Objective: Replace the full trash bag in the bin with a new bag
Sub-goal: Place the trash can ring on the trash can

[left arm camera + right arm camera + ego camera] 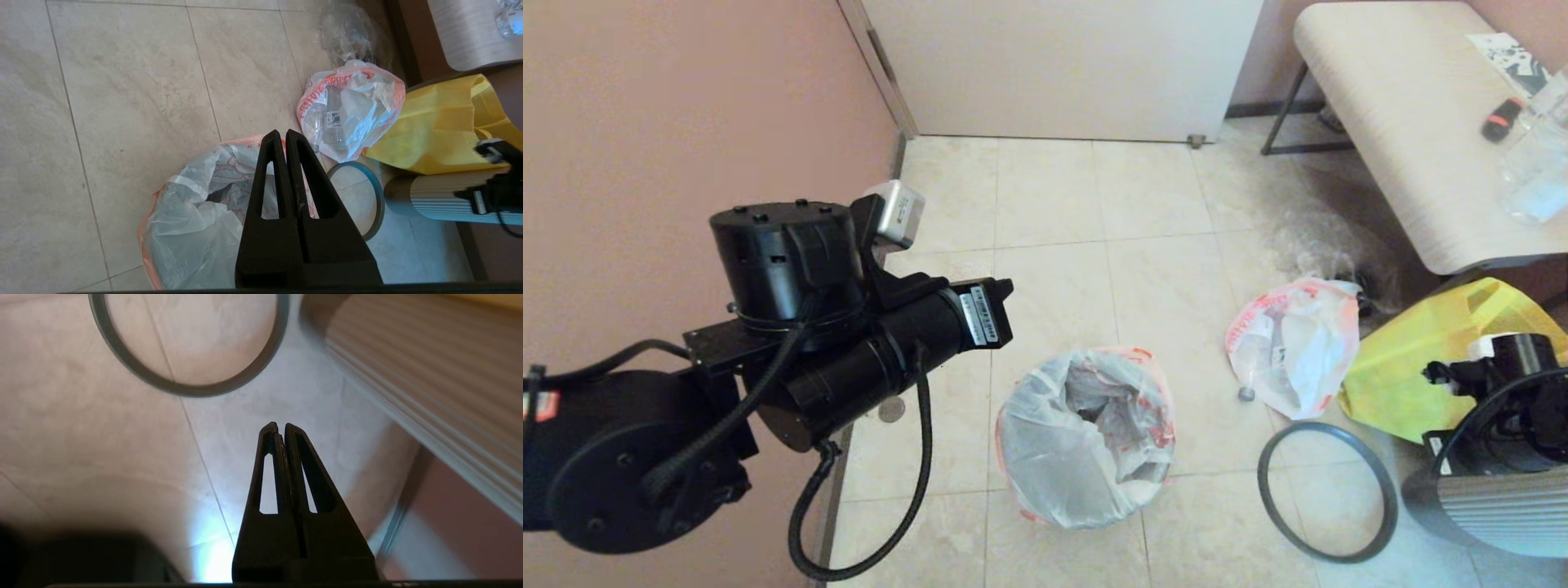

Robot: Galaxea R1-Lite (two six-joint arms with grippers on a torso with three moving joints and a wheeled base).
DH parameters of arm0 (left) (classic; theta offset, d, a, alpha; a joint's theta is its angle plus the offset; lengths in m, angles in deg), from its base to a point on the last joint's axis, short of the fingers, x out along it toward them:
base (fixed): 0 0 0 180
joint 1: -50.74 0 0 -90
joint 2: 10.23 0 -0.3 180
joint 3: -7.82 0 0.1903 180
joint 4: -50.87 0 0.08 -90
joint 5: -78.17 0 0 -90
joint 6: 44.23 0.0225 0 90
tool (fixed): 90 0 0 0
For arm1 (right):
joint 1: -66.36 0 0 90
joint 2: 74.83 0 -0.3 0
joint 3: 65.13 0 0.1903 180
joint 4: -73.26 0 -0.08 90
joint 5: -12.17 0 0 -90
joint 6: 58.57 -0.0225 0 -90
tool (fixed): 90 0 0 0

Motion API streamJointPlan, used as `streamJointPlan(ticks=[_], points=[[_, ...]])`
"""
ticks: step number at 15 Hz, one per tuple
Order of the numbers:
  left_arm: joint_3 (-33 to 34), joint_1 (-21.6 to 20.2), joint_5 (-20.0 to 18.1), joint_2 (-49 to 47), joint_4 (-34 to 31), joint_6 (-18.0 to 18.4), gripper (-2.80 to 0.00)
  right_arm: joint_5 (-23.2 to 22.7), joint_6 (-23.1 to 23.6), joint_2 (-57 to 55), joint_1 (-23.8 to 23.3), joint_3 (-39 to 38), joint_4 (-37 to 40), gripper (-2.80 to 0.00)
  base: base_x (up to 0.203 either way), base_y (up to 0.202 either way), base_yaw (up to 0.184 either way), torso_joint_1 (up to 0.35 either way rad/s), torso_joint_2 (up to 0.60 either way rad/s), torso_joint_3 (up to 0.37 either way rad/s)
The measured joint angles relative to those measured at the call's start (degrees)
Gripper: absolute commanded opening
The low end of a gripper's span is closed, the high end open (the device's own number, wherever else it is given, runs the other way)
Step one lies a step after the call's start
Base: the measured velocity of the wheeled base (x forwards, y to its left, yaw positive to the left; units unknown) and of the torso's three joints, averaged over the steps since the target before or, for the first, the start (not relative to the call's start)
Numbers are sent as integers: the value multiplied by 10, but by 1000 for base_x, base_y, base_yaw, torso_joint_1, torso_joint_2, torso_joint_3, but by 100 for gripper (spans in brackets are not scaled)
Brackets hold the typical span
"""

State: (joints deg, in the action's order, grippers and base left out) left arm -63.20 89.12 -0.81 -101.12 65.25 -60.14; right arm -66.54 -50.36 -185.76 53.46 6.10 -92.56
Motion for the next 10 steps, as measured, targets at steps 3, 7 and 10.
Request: streamJointPlan(ticks=[3, 7, 10], points=[[0, -1, 0, -3, 0, 0, -280, 0, -1, -27, -1, 16, -16, -280, 0, 0, 0, 0, 0, 0], [1, -1, -2, -50, 5, -3, -280, -6, 5, -187, -8, 126, -77, -280, 0, 0, 0, 0, 0, 0], [-6, 0, -8, -92, 5, -7, -280, -30, 22, -302, -26, 289, -51, 0, 0, 0, 0, 0, 0, 0]])
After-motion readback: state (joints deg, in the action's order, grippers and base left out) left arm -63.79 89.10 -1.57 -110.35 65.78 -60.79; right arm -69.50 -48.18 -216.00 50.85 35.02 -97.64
